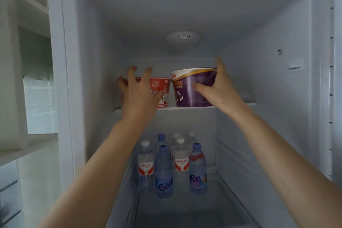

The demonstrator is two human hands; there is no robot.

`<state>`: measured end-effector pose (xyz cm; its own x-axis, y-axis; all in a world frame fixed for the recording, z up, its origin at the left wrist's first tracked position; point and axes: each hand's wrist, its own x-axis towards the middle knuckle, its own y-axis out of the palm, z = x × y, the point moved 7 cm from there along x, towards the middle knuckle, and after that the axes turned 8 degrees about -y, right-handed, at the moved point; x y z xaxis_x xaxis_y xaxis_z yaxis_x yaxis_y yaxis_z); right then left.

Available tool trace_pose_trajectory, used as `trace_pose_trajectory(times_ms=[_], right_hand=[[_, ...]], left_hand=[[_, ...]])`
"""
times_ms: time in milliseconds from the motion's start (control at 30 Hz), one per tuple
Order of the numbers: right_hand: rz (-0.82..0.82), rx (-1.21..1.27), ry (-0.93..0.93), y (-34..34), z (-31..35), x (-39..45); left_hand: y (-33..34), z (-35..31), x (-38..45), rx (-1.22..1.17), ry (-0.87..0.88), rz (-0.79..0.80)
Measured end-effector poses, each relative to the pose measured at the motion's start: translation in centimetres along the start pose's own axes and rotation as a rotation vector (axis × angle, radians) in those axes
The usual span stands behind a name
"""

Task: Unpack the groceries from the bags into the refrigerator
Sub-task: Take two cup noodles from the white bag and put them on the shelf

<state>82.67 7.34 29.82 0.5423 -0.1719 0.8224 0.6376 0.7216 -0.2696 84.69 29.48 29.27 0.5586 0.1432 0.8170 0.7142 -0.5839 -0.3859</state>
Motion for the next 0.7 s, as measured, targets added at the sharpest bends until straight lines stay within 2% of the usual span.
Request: trace_pose_trajectory(times_ms=[167,367,533,700], right_hand=[[0.043,-0.133,-0.046,1.9,-0.7,2.0],[0.153,-0.195,-0.032,4.2,-1.5,5.4],[0.264,-0.216,0.000,6.5,-3.1,7.6],[0.299,-0.278,0.017,8.3,-4.9,9.4]], left_hand=[[2.9,1.6,2.5,0.099,-0.029,-0.024],[6.7,2.3,7.0,0.346,-0.027,0.162],[9.1,3.9,9.6,0.335,-0.057,0.277],[10.4,4.8,10.9,0.227,-0.097,0.344]])
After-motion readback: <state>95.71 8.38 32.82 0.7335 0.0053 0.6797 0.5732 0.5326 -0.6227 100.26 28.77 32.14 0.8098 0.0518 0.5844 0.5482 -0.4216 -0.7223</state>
